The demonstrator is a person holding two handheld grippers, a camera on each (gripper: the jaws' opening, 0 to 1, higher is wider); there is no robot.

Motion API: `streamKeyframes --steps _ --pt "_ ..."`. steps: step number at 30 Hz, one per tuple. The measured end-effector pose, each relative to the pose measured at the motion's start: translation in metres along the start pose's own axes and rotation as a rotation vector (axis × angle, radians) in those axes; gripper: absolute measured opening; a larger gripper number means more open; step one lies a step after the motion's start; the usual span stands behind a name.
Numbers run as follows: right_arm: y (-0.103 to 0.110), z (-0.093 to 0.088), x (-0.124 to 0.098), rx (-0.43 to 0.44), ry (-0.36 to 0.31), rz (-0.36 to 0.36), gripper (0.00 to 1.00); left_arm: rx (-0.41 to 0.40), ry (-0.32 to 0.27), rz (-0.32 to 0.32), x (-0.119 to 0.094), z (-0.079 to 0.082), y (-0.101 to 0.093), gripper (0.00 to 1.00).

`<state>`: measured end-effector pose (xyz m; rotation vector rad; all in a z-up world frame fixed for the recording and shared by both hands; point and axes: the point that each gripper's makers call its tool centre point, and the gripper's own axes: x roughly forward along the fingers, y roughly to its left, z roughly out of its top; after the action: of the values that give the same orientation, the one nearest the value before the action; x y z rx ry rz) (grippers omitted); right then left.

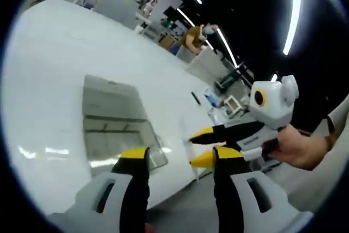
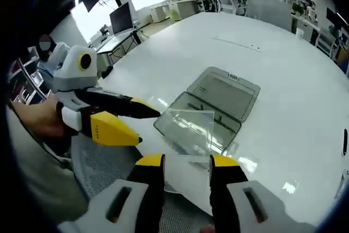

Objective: Insert the divider into the dual guide fixture by aligning both edges with the guide slots and pushing it downward to the bottom, including one-sided entry, uneven engagement, binding, and posture correction.

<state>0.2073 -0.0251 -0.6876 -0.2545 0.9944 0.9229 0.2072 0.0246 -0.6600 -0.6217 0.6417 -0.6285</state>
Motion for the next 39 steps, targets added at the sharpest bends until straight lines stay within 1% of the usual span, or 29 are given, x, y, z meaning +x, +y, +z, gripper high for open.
streamKeyframes --steps 6,11,16,20,25,33,39 --pt "0.008 0.005 -0.002 -0.007 -0.013 0.014 0.27 -0.015 -0.016 -0.008 0.0 0.004 -0.002 0.4" --pt "0.012 0.008 -0.002 -0.014 -0.02 0.022 0.27 -0.026 -0.027 -0.018 0.0 0.006 -0.005 0.36" --pt "0.016 0.011 -0.003 -0.02 -0.027 0.031 0.27 -0.041 -0.04 -0.025 -0.001 0.009 -0.008 0.29" --pt "0.019 0.014 -0.003 -0.022 -0.034 0.038 0.27 -0.06 -0.046 -0.026 -0.001 0.011 -0.006 0.25" --pt "0.023 0.016 -0.003 -0.02 -0.038 0.047 0.27 -0.07 -0.057 -0.024 -0.002 0.013 -0.005 0.16" --pt "0.027 0.018 -0.003 -0.014 -0.046 0.058 0.27 -0.082 -0.056 -0.012 -0.002 0.011 0.0 0.07" --pt "0.027 0.018 -0.003 -0.011 -0.049 0.058 0.27 -0.085 -0.058 -0.015 -0.001 0.011 -0.001 0.04"
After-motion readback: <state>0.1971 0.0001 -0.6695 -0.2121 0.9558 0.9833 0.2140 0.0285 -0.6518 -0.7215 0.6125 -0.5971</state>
